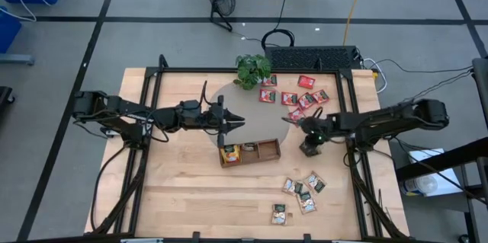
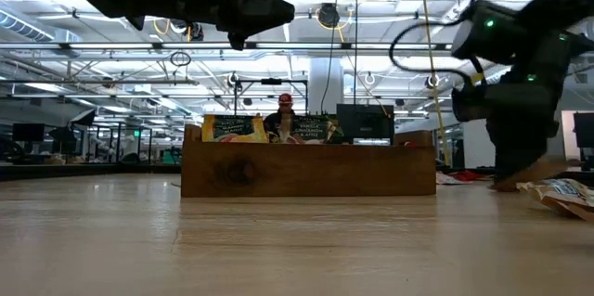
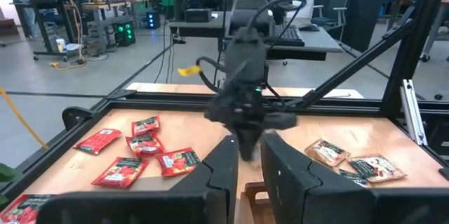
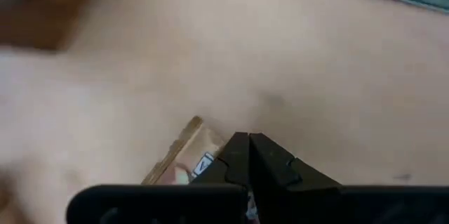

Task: Pick & Place Tea
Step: Put the brown tea bag into the middle slot of the wooden organizer

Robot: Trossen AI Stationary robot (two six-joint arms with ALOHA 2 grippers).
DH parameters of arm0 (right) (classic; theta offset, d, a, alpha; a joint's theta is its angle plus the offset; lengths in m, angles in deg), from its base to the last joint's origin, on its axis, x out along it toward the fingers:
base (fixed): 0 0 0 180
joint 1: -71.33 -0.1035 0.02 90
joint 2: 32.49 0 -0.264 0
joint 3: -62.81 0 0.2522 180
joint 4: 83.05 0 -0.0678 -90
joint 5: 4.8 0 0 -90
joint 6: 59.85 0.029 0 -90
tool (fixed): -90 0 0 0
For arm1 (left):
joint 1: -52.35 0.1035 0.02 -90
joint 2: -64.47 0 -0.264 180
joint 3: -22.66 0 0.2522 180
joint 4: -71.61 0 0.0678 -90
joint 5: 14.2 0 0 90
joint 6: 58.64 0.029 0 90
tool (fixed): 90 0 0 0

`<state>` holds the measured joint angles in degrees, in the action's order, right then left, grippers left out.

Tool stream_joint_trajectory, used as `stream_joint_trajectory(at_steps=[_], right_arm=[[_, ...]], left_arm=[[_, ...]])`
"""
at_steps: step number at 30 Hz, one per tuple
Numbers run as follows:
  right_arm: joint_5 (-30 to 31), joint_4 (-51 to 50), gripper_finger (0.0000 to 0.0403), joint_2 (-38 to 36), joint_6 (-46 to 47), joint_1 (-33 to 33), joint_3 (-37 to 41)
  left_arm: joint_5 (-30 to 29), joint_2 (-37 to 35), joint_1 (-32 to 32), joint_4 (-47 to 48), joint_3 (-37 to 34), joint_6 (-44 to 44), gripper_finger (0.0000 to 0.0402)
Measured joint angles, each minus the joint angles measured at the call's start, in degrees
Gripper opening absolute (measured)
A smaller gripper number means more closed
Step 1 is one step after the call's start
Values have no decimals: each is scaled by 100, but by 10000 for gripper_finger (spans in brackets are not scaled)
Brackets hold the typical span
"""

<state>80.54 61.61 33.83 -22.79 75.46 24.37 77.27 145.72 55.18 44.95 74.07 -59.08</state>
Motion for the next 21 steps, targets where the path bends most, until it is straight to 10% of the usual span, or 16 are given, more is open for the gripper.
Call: stream_joint_trajectory(at_steps=[11,21], right_arm=[[-331,3226,0,-459,-928,-821,-7],[-260,53,0,-420,552,-1904,1]], left_arm=[[0,0,-2,43,0,0,67],[0,0,-2,43,0,13,67]])
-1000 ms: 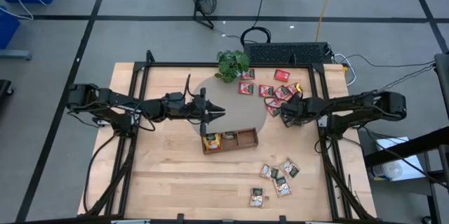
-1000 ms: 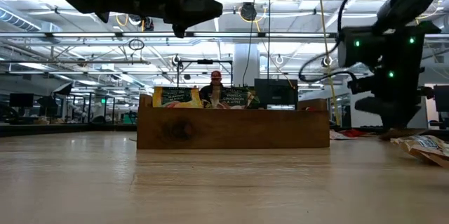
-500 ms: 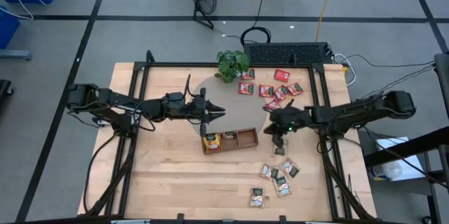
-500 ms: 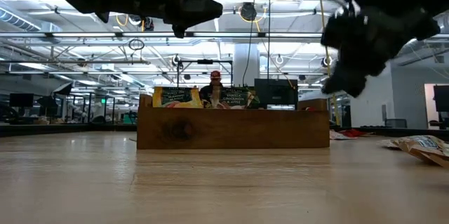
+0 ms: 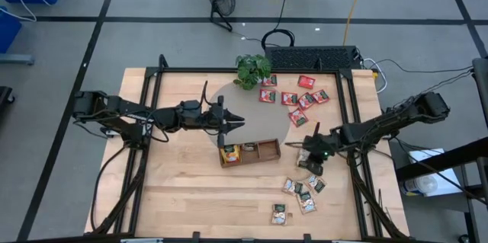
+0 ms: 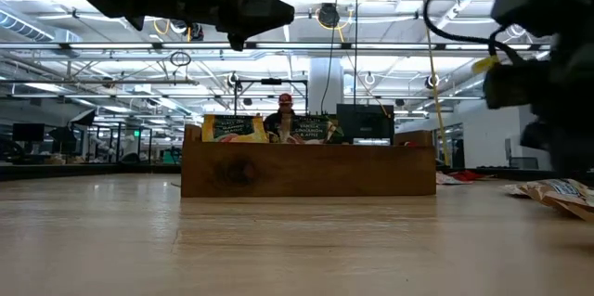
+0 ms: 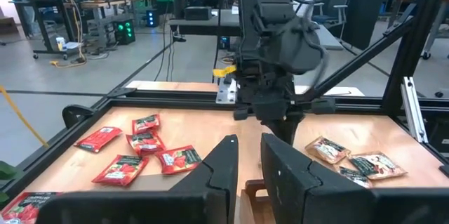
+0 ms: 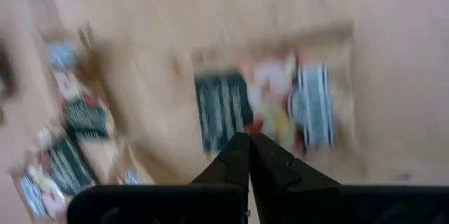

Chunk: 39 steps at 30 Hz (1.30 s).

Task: Pick & Place Tea
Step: Put the brown tea bag into the middle slot of the wooden organizer

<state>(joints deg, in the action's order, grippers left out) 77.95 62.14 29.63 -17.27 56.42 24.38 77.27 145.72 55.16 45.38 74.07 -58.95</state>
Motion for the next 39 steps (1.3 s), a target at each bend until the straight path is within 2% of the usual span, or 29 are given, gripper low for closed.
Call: stream_joint_trajectory(at_steps=[5,10,12,15,20,23,26,29,32,35,39], right_arm=[[175,-483,0,52,381,-416,-4],[773,-7,0,317,351,-447,-13],[1268,349,0,484,123,-441,-13],[2386,722,0,758,-122,-373,-9],[4163,751,0,1236,82,-147,-4],[4598,1194,0,1504,120,34,-4],[4260,2187,0,1725,-446,176,-4],[3376,3309,0,1895,-1140,243,-4],[2486,3976,0,2022,-1275,306,-11],[1761,3839,0,2164,-971,370,-13],[1682,3205,0,2209,-492,345,-35]], left_arm=[[0,0,0,-4,0,-2,67],[-2,0,0,-43,0,-17,67],[-4,0,2,-59,0,-40,67],[-4,0,0,-61,0,-100,67],[-7,0,0,-61,0,-142,67],[-7,0,1,-61,0,-167,67],[-9,0,0,-61,0,-171,67],[-10,0,1,-61,0,-170,67],[-11,0,2,-61,0,-191,67],[-13,0,0,-59,0,-238,67],[-15,0,0,-59,0,-243,67]])
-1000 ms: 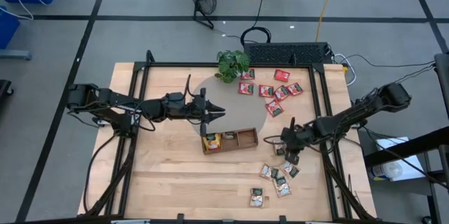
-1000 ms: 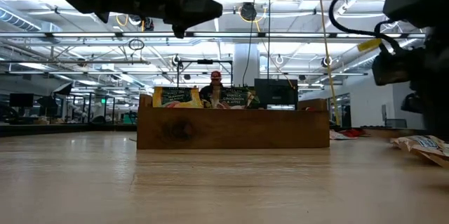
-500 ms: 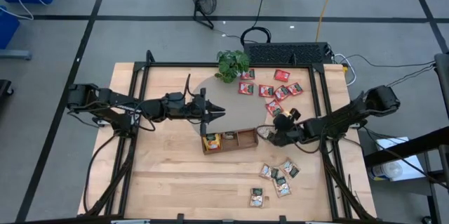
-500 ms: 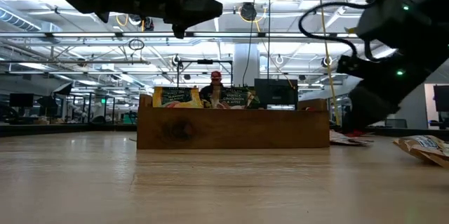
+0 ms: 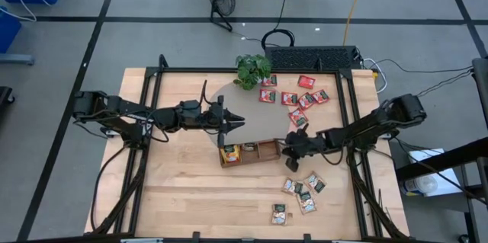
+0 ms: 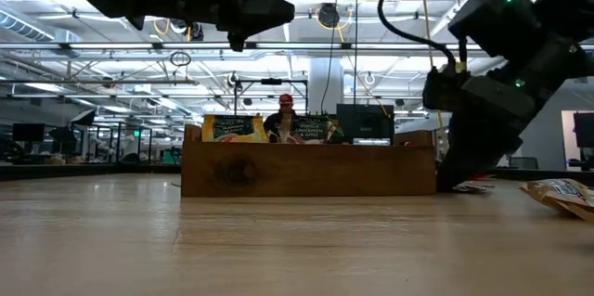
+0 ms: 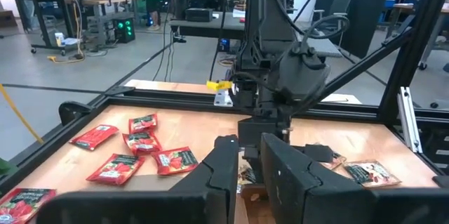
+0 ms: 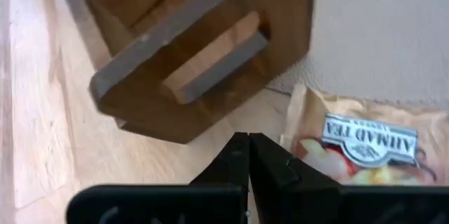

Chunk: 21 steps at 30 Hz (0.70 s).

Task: Pick & Place Tea
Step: Put the brown tea bag into the middle slot of the wooden organizer

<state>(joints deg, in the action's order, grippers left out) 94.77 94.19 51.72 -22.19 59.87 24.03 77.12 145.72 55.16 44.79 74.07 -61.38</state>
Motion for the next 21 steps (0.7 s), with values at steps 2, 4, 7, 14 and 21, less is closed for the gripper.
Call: stream_joint_trajectory(at_steps=[2,4,7,14,21], right_arm=[[-17,-401,0,-1,243,-31,0],[-171,-770,0,-69,457,-63,0],[-644,-1263,0,-205,696,-141,3],[61,-2577,0,-628,1318,-269,13],[2432,-2874,0,-676,1711,-263,24]], left_arm=[[0,0,2,2,0,-1,67],[0,0,0,2,1,-2,67],[0,0,0,5,2,-13,67],[0,0,0,9,2,-13,67],[2,0,0,9,2,-13,67]])
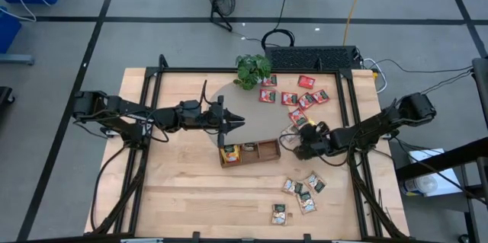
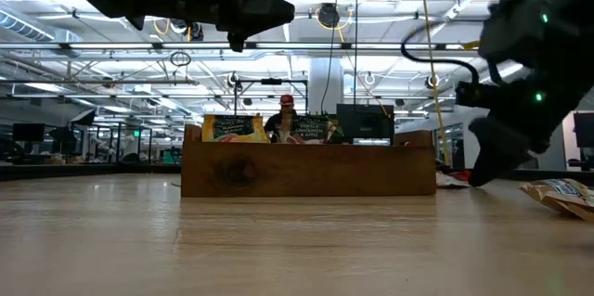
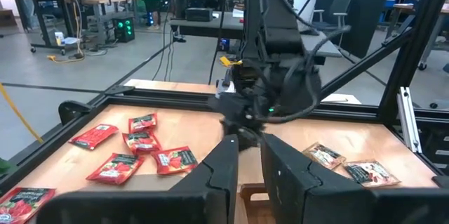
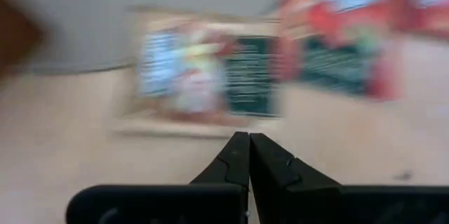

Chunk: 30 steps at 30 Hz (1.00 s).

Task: Pick & Place Tea
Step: Put the brown tea bag into the middle slot of the wooden organizer

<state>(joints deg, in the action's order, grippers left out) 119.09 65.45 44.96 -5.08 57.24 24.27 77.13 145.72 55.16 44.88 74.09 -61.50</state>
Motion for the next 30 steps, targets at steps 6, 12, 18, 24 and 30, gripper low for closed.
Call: stream_joint_trajectory(at_steps=[6,12,18,24,30], right_arm=[[598,178,0,17,-384,-68,26],[672,1354,0,-157,-1948,-100,15],[401,2659,2,-853,-3952,-110,8],[-613,626,88,-1088,-3957,607,-850],[-1615,-590,220,-143,-3951,1167,-1642]], left_arm=[[1,0,0,1,0,-1,67],[3,0,2,9,0,22,67],[4,0,1,34,0,84,67],[5,0,1,52,0,87,67],[5,0,0,142,2,88,67]])
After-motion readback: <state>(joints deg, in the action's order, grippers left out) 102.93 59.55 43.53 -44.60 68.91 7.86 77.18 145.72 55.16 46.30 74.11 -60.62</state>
